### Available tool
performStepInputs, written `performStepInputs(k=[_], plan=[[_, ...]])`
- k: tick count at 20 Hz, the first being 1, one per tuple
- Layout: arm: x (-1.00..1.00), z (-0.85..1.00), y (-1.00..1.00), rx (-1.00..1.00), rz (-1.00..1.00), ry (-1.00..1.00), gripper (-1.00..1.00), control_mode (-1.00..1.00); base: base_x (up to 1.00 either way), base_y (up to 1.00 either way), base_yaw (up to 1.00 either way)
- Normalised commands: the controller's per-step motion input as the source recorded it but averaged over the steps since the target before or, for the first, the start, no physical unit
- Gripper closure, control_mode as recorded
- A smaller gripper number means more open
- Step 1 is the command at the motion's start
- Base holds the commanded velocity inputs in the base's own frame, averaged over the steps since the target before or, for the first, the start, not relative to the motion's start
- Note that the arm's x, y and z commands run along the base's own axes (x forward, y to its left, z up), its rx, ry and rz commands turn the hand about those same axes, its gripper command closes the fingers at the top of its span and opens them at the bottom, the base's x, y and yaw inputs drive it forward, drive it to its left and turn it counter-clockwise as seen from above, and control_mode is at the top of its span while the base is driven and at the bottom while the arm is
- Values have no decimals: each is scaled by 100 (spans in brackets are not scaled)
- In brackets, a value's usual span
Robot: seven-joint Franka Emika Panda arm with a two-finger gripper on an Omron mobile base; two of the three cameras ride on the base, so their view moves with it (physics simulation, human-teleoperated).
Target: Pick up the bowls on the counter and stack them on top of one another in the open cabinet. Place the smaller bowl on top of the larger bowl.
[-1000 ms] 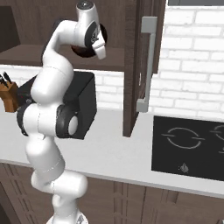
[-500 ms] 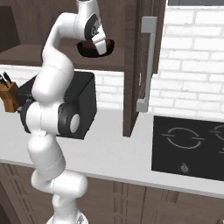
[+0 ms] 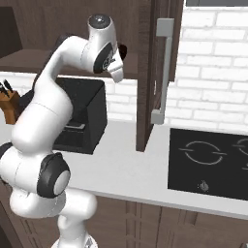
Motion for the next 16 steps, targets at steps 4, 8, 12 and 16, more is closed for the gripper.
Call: performStepInputs(k=[4, 8, 12, 16], plan=[[-100, -100, -36, 0, 0, -23, -100, -100, 0, 0, 0], [-100, -100, -39, 0, 0, -20, -100, -100, 0, 0, 0], [-100, -100, -26, -12, 0, -14, -100, -100, 0, 0, 0], [-100, -92, -15, -17, 8, -6, -100, -100, 0, 0, 0]])
